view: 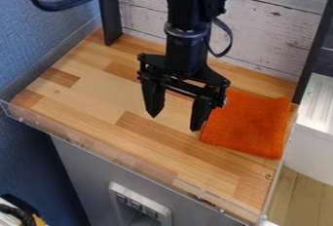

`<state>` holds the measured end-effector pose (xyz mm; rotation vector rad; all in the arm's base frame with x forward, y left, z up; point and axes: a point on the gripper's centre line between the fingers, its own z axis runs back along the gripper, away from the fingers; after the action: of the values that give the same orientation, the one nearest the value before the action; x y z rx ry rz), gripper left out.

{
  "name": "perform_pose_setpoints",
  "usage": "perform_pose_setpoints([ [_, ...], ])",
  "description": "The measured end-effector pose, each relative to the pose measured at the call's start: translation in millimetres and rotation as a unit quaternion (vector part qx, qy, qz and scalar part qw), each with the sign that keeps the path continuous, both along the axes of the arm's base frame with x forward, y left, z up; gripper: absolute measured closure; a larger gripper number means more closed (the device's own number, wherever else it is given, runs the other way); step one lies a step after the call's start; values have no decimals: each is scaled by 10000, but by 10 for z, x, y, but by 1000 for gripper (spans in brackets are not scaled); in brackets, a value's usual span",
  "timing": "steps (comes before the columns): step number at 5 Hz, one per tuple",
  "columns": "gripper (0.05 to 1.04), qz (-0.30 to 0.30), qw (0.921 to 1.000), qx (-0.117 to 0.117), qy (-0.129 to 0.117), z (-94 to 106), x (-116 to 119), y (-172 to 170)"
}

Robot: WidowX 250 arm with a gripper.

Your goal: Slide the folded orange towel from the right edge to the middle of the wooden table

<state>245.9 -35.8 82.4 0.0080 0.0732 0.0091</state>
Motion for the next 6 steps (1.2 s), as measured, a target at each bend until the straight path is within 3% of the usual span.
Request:
perform_pose_setpoints([
  [1, 91, -394, 9992, -7, 55, -46, 16, -54],
  [2, 91, -1074, 9941, -44, -109, -50, 150, -205],
  [3, 91, -1844, 9824, -73, -286, -51, 247, -369],
  [6, 94, -3667, 9287, -227, -499, -64, 572, -645],
])
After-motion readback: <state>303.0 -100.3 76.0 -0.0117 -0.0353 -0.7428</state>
